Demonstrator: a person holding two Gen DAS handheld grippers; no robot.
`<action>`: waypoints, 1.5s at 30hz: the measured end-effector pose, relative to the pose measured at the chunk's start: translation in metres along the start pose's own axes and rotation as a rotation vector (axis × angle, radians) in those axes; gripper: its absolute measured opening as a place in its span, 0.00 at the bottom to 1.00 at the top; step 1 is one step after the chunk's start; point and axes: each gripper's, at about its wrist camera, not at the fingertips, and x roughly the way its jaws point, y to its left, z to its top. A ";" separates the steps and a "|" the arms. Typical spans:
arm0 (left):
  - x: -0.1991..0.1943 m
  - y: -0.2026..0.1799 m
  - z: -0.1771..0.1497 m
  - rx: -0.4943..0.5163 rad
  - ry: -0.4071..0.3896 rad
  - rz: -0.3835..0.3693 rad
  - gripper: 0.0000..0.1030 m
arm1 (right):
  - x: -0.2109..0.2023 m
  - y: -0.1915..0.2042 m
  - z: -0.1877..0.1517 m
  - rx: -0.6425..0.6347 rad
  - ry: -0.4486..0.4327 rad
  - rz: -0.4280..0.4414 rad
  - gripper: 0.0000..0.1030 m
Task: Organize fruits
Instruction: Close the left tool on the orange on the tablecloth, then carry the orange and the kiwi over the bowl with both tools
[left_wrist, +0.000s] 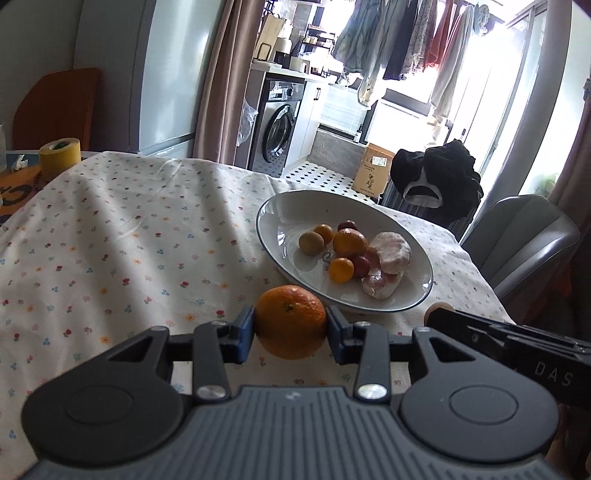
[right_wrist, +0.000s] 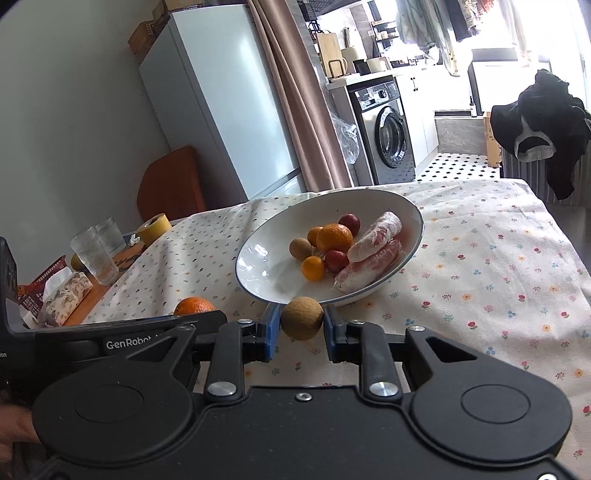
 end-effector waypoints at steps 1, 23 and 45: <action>-0.002 0.000 0.001 -0.003 -0.004 -0.004 0.38 | -0.002 0.001 0.001 -0.005 -0.004 -0.003 0.23; -0.011 -0.004 0.040 -0.014 -0.073 -0.037 0.38 | -0.023 0.002 0.036 -0.027 -0.069 -0.067 0.23; 0.049 -0.002 0.064 0.006 -0.003 -0.056 0.38 | 0.012 -0.006 0.057 -0.023 -0.061 -0.095 0.23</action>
